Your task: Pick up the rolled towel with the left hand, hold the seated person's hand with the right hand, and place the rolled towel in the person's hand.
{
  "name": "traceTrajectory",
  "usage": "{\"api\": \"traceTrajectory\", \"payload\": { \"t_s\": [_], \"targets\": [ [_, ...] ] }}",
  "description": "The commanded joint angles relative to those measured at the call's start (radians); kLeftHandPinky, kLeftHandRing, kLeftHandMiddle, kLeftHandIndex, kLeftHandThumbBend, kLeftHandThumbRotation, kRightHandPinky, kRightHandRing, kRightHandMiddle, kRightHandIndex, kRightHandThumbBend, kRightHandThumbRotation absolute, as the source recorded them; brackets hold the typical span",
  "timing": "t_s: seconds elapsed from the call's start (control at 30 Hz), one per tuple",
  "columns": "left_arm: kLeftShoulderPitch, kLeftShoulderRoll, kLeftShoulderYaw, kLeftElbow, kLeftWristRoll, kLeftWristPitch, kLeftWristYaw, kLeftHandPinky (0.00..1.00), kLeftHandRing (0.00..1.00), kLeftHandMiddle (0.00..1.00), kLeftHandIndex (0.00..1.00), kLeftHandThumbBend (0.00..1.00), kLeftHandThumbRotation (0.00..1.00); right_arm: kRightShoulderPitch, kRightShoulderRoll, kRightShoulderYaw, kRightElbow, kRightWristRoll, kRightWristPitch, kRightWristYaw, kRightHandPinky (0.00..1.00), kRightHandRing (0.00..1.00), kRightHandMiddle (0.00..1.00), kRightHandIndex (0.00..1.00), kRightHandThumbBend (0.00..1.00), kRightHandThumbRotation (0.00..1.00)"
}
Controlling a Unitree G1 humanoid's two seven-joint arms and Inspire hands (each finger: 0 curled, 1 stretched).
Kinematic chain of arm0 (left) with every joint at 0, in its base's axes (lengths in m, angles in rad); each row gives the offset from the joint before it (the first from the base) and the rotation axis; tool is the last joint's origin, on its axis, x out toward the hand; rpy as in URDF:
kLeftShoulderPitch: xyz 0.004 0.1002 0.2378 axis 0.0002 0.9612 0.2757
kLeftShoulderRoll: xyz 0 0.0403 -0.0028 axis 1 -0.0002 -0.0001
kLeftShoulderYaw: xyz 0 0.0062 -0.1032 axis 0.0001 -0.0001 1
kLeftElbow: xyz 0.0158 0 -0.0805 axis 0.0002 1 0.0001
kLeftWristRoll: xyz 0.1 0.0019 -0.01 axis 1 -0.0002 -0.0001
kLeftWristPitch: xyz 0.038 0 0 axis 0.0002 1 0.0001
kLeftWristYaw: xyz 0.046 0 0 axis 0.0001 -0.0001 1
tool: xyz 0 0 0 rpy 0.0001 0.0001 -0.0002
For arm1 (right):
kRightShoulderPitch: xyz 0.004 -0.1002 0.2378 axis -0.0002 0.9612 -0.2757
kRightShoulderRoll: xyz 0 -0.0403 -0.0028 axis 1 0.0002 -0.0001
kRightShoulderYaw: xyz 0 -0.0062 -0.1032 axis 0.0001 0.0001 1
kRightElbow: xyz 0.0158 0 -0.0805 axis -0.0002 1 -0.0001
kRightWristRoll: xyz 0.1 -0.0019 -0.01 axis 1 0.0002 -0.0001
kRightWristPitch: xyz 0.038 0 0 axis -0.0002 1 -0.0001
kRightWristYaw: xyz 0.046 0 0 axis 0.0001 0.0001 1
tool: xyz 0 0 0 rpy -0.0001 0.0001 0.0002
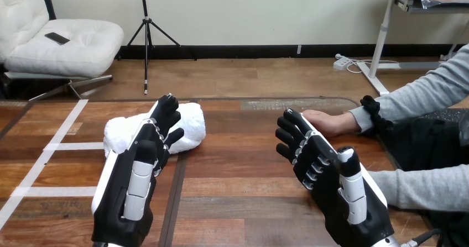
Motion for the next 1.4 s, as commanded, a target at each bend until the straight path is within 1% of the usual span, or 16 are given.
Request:
{"api": "traceTrajectory", "payload": {
  "t_s": [0.0, 0.57, 0.83, 0.97, 1.13, 1.27, 1.37],
  "targets": [
    [-0.051, -0.016, -0.004, -0.041, 0.008, -0.013, 0.007, 0.9, 0.94, 0.95, 0.92, 0.78, 1.0, -0.069, 0.003, -0.002, -0.019, -0.005, -0.015, -0.005, 1.0, 0.99, 0.98, 0.96, 0.81, 1.0],
    [-0.043, -0.019, -0.004, -0.054, 0.014, -0.02, 0.013, 0.9, 0.94, 0.94, 0.91, 0.75, 1.0, -0.077, 0.003, 0.008, -0.048, -0.024, -0.001, -0.036, 1.0, 1.0, 0.99, 0.97, 0.82, 1.0],
    [-0.038, -0.017, -0.005, -0.063, 0.013, -0.014, 0.016, 0.89, 0.93, 0.93, 0.9, 0.74, 1.0, -0.086, -0.009, 0.006, -0.079, -0.023, 0.029, -0.046, 1.0, 1.0, 0.99, 0.97, 0.81, 1.0],
    [-0.035, -0.017, -0.006, -0.069, 0.015, -0.01, 0.017, 0.89, 0.93, 0.93, 0.9, 0.75, 0.99, -0.089, -0.011, 0.005, -0.088, -0.026, 0.031, -0.051, 1.0, 1.0, 0.99, 0.97, 0.81, 1.0],
    [-0.031, -0.016, -0.007, -0.075, 0.018, -0.007, 0.019, 0.89, 0.93, 0.93, 0.9, 0.76, 0.99, -0.095, -0.022, 0.0, -0.078, -0.037, 0.003, -0.037, 1.0, 1.0, 0.99, 0.96, 0.8, 1.0],
    [-0.029, -0.015, -0.009, -0.079, 0.015, -0.008, 0.016, 0.88, 0.93, 0.93, 0.9, 0.75, 0.98, -0.094, -0.032, -0.005, -0.078, -0.032, -0.001, -0.023, 1.0, 1.0, 0.99, 0.96, 0.8, 1.0],
    [-0.027, -0.015, -0.01, -0.083, 0.014, -0.007, 0.014, 0.88, 0.93, 0.93, 0.9, 0.74, 0.98, -0.091, -0.041, -0.011, -0.078, -0.018, 0.003, -0.007, 1.0, 1.0, 0.99, 0.96, 0.8, 1.0]
  ]
}}
